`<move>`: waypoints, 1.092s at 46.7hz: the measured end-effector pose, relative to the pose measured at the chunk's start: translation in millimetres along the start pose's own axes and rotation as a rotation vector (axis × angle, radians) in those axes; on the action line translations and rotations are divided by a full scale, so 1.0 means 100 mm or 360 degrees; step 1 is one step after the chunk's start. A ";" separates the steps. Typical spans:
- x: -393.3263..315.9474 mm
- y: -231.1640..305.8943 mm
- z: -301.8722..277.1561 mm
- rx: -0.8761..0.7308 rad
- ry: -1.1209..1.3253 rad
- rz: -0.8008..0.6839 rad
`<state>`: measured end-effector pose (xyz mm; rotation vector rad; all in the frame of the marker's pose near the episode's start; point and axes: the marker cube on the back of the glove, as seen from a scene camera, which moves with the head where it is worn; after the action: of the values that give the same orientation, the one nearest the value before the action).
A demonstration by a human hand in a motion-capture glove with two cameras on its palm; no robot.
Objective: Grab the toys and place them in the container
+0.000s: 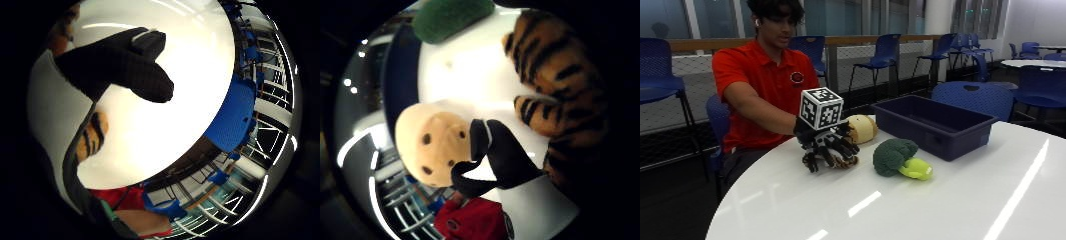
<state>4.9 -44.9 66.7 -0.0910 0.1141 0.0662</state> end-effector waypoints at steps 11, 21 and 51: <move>-0.02 -0.05 0.07 0.0042 0.0102 -0.0049; -0.03 -0.08 0.09 0.0198 0.0099 -0.0032; 0.04 -0.06 -0.27 0.0278 -0.0092 -0.0057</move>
<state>6.2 -53.1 40.5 0.0830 0.0602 0.0231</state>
